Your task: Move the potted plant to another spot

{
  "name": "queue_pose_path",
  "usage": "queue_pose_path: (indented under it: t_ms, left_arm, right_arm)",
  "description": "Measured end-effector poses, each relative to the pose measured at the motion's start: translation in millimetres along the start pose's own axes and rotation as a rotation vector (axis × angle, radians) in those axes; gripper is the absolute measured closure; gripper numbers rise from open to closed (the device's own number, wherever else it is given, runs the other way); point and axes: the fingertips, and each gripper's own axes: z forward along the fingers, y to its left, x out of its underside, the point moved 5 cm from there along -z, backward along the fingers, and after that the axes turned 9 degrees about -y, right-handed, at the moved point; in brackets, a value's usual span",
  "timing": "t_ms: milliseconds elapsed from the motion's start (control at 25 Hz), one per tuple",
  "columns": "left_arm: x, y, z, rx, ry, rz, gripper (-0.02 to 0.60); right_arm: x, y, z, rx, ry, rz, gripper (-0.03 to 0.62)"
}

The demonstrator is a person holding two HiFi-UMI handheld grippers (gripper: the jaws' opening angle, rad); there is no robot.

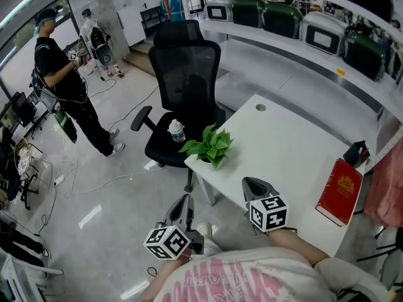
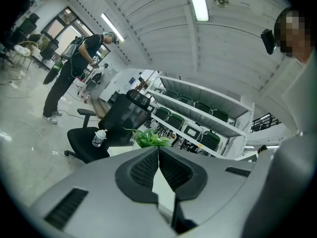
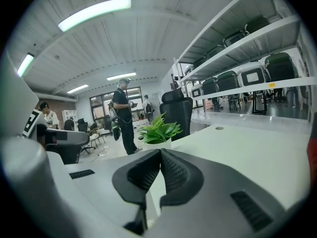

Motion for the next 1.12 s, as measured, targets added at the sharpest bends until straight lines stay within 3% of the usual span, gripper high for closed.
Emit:
queue_pose_path:
  t_ms: [560,840,1120]
  left_arm:
    - [17.9,1.4,-11.2,-0.015,0.051,-0.003,0.557]
    - [22.3,1.3,-16.4,-0.023,0.053,-0.007,0.557]
    - [24.6,-5.5,-21.4,-0.017,0.053,-0.006,0.557]
  right_arm:
    - [24.1,-5.2,-16.6,0.031,0.073,0.016,0.582]
    - [27.1,3.2,-21.6,-0.003,0.086,-0.07,0.582]
    - [32.7,3.7,-28.4,-0.012,0.112,-0.071,0.582]
